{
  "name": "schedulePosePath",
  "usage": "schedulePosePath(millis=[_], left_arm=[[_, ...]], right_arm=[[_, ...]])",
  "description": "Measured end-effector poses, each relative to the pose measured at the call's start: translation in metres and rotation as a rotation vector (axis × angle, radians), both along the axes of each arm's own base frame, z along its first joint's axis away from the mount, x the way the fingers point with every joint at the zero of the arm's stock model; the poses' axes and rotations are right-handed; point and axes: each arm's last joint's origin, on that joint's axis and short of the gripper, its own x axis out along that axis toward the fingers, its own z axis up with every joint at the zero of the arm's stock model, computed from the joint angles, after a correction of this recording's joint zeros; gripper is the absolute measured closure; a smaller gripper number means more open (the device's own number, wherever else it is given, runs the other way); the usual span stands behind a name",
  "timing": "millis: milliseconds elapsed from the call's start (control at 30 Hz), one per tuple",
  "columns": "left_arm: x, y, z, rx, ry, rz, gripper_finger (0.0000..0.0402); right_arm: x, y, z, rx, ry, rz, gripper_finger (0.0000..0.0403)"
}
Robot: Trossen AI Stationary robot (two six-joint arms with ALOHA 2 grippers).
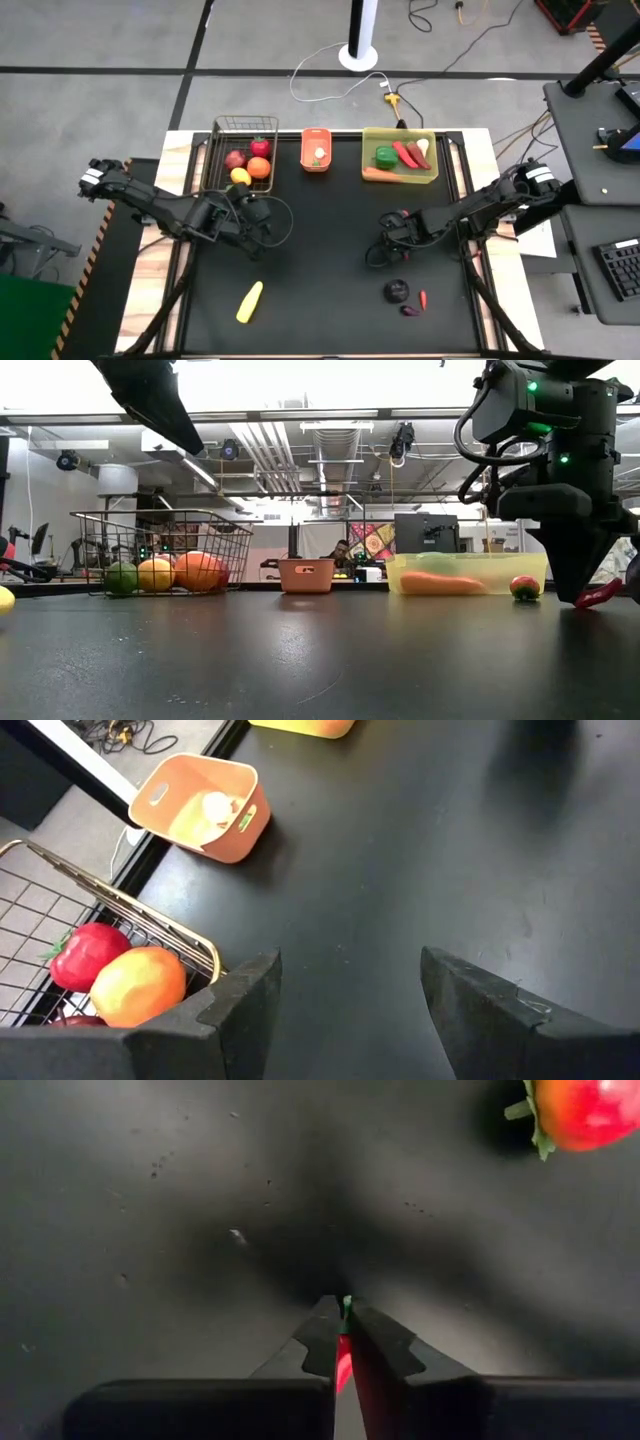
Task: Sort produce into baskets
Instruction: Put the small red chili pepper into the orange bin
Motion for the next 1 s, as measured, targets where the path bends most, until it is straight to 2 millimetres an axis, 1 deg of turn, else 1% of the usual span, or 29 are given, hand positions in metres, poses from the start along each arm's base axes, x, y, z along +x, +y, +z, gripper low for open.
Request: schedulePosePath(millis=[133,267,400,533,667,767,900,1000], left_arm=[[0.0,0.0,0.0,-0.004,-0.004,0.005,0.018],[0.001,0.0,-0.001,-0.006,-0.002,0.01,0.018],[0.003,-0.001,-0.005,-0.002,0.011,0.013,0.018],[0.006,-0.002,-0.009,0.003,0.028,0.015,0.018],[0.009,-0.003,-0.012,0.005,0.04,0.018,0.018],[0.01,-0.004,-0.013,-0.006,0.047,0.017,0.018],[0.009,-0.005,-0.015,-0.06,0.073,-0.006,0.018],[0.007,-0.007,-0.016,-0.119,0.104,-0.021,0.018]], right_arm=[[0.003,0.0,0.003,-0.002,-0.01,0.015,0.039],[0.012,-0.003,0.012,-0.006,-0.053,0.045,0.039],[0.03,-0.009,0.027,-0.037,-0.161,0.099,0.039],[0.052,-0.02,0.046,-0.097,-0.307,0.168,0.039],[0.073,-0.038,0.067,-0.173,-0.465,0.236,0.039],[0.086,-0.055,0.081,-0.27,-0.563,0.279,0.039],[0.096,-0.083,0.096,-0.408,-0.672,0.309,0.039],[0.1,-0.106,0.105,-0.506,-0.749,0.296,0.039]])
